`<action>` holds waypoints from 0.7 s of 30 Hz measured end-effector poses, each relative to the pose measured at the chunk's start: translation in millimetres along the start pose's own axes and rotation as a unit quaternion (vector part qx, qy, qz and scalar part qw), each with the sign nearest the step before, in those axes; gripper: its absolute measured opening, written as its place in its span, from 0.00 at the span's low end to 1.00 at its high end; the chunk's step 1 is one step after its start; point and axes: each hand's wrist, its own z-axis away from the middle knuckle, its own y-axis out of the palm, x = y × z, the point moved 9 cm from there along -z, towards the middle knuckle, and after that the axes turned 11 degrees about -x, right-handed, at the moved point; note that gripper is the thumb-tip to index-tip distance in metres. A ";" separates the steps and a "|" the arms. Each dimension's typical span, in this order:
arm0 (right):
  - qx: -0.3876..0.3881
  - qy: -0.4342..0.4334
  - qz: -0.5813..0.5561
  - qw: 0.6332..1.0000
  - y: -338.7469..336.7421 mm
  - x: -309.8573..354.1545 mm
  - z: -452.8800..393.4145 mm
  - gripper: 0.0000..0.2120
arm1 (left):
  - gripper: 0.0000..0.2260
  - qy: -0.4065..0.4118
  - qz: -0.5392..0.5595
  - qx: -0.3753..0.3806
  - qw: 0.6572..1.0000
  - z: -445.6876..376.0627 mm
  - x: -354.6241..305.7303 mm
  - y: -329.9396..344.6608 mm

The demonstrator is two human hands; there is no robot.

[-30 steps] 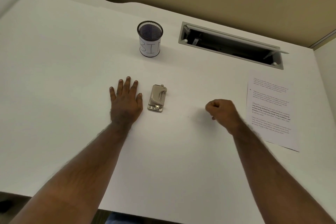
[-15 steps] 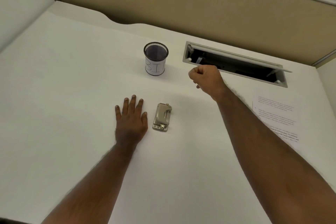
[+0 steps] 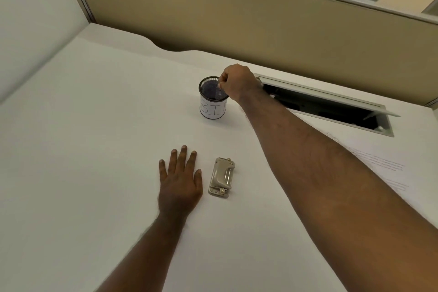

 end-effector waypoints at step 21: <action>-0.058 0.066 -0.248 0.965 -58.3 -78.5 98.3 0.08 | 0.23 0.001 -0.002 -0.001 1.000 3.6 -0.9 1.1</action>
